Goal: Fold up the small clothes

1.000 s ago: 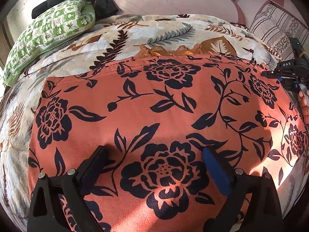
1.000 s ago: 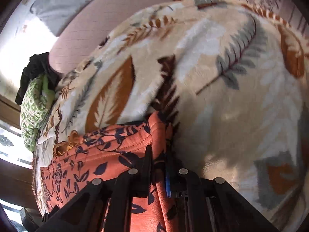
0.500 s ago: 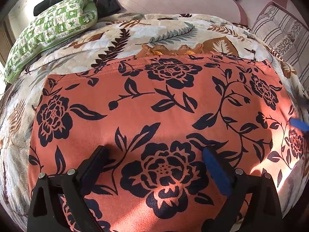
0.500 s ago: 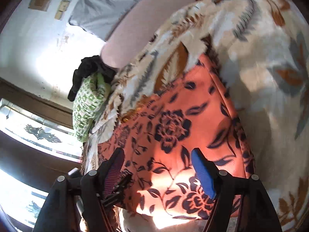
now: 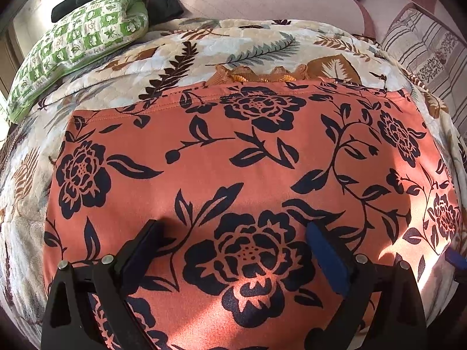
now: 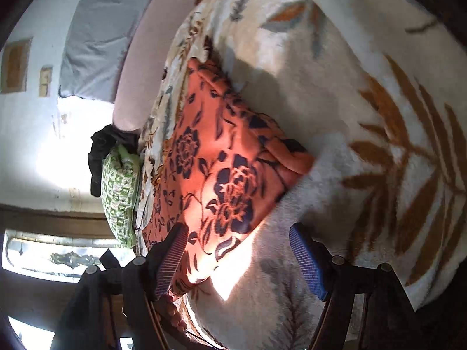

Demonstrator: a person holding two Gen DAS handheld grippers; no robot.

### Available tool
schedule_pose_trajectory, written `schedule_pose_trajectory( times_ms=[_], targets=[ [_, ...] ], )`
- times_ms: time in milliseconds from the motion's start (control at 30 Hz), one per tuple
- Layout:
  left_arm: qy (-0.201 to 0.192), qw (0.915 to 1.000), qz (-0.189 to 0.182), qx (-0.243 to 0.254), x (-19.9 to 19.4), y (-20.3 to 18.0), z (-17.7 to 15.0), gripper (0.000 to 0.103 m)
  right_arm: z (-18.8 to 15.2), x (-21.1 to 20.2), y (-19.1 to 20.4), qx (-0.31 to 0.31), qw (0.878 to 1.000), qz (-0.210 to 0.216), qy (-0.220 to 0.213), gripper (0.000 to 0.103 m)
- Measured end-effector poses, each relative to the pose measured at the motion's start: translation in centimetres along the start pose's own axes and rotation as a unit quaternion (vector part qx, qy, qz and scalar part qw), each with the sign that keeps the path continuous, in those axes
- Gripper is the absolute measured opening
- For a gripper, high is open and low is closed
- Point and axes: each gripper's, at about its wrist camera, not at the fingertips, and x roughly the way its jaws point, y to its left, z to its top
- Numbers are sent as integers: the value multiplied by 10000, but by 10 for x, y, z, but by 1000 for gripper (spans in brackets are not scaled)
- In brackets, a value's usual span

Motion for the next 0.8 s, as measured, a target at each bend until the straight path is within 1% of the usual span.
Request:
schedule_pose_trajectory(
  times_ms=[33,100,233,267,300,333,367,400,467,500,533,567,600,633,667,700,733,767,800],
  targets=[
    [1,10000,-1,-5,0,0,0,99,1,1,-3,93,9999,93,-32,76],
    [1,10000,10,-10,0,-1,0,99,7,2,-2,137,9997,142,-123,77],
    [1,10000,5,-11,1,-1,0,99,27,11,0,300,9984,319,-346,77],
    [10,10000,4,-11,0,-1,1,99,32,14,3,263,9983,348,-378,73],
    [26,10000,-4,-20,0,0,1,99,35,17,7,183,9984,351,-408,69],
    [60,10000,-11,-44,-2,0,2,99,37,21,13,91,9987,331,-387,48],
    [104,9999,-12,-106,-6,2,3,98,38,24,17,20,9991,246,-346,31],
    [99,9997,-41,-211,-13,4,3,98,37,25,19,-33,9992,145,-376,31],
    [-221,9987,-196,-405,-33,10,-2,98,35,26,20,-158,9991,32,-396,33],
    [-266,9985,-178,-451,-37,10,-4,98,35,26,19,-166,9991,2,-398,34],
    [-218,9985,-201,-460,-35,9,-5,98,35,25,17,-142,9989,-44,-434,37],
    [-113,9989,-244,-393,-26,7,-7,98,36,25,15,-125,9986,-125,-508,58],
    [107,9996,-136,-245,-11,3,-10,99,36,25,13,-100,9981,-28,-599,62],
    [86,10000,43,-13,-1,-2,-14,103,37,25,14,-72,9978,30,-664,65],
    [-89,9997,149,161,-1,-6,-15,103,38,27,18,-132,9977,-67,-654,66],
    [-57,9997,168,160,-1,-7,-14,103,39,30,26,-349,9976,-145,-572,65],
    [-8,9999,95,65,-3,-4,-11,103,40,34,35,-576,9971,-195,-466,42],
    [36,10000,-5,-8,-4,-1,-9,103,40,38,42,-718,9962,-346,-365,10],
    [33,9999,-97,-79,-8,4,-8,102,39,38,52,-849,9947,-430,-396,10]
  ],
)
